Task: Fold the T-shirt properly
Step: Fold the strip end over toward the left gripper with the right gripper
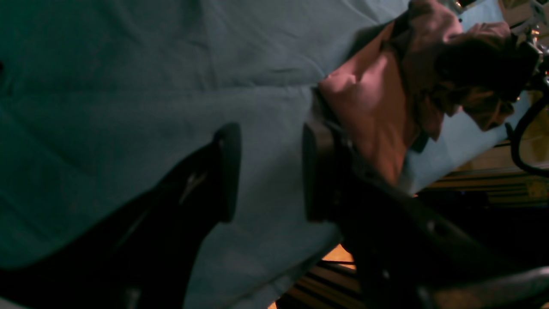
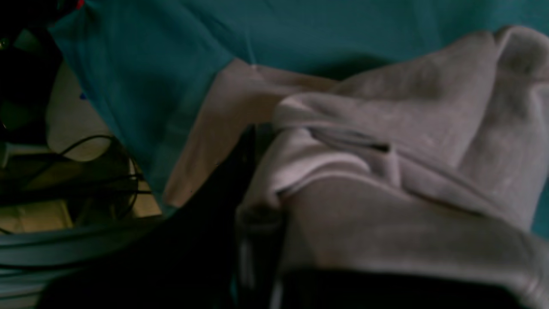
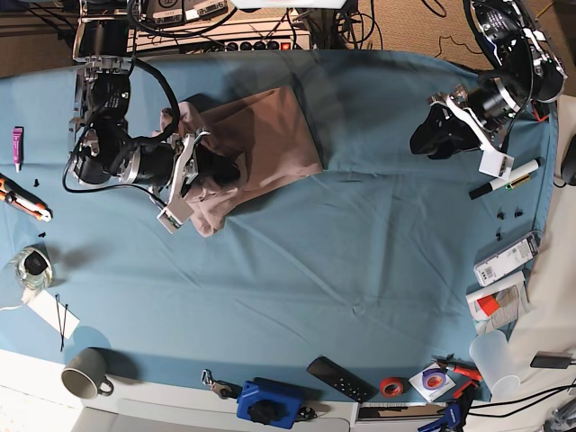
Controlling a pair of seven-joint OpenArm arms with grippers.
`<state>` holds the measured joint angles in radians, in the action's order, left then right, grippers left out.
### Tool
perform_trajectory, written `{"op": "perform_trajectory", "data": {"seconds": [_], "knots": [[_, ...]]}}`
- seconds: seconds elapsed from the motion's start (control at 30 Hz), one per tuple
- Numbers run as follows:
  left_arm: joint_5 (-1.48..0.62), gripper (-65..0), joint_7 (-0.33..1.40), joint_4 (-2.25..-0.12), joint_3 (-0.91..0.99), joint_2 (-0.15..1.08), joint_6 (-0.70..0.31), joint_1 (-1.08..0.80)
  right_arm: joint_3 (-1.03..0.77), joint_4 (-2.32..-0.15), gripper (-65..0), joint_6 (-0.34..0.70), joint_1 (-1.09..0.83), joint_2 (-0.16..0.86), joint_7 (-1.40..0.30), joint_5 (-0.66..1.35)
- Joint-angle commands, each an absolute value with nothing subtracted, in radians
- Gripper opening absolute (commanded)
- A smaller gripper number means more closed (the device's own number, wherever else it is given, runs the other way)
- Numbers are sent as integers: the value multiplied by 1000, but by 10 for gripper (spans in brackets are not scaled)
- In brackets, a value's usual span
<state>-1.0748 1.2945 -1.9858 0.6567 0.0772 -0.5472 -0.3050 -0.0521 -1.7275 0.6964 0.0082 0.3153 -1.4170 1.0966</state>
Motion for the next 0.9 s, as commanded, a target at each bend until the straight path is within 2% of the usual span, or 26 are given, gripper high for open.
{"op": "perform_trajectory", "data": {"seconds": [0.0, 0.03, 0.1, 0.13, 0.3, 0.43, 0.63, 0.87], "knots": [[-1103, -423, 1283, -2004, 660, 83, -551, -307, -58, -1742, -650, 698, 25, 324, -1396, 1116], [-1103, -423, 1283, -2004, 660, 83, -551, -309, -58, -1742, -645, 698, 25, 324, -1396, 1108], [-1102, -423, 1282, -2004, 660, 83, -551, -315, -58, -1742, -553, 698, 24, 326, -1396, 1102], [-1102, -423, 1282, -2004, 660, 83, -551, -318, -58, -1742, -529, 698, 24, 327, -1396, 1113], [-1101, -423, 1264, -2004, 660, 83, -551, -321, -43, -1742, -525, 698, 25, 327, -1396, 1307], [-1101, -423, 1264, -2004, 660, 83, -551, -322, 48, -1742, -525, 698, 31, 327, -1396, 1355], [-1101, -423, 1264, -2004, 660, 83, -586, -322, 196, -1742, -525, 698, 48, 327, -1396, 1264], [-1101, -423, 1264, -2004, 660, 83, -588, -322, 199, -1742, -524, 698, 81, 327, -1396, 1106]]}}
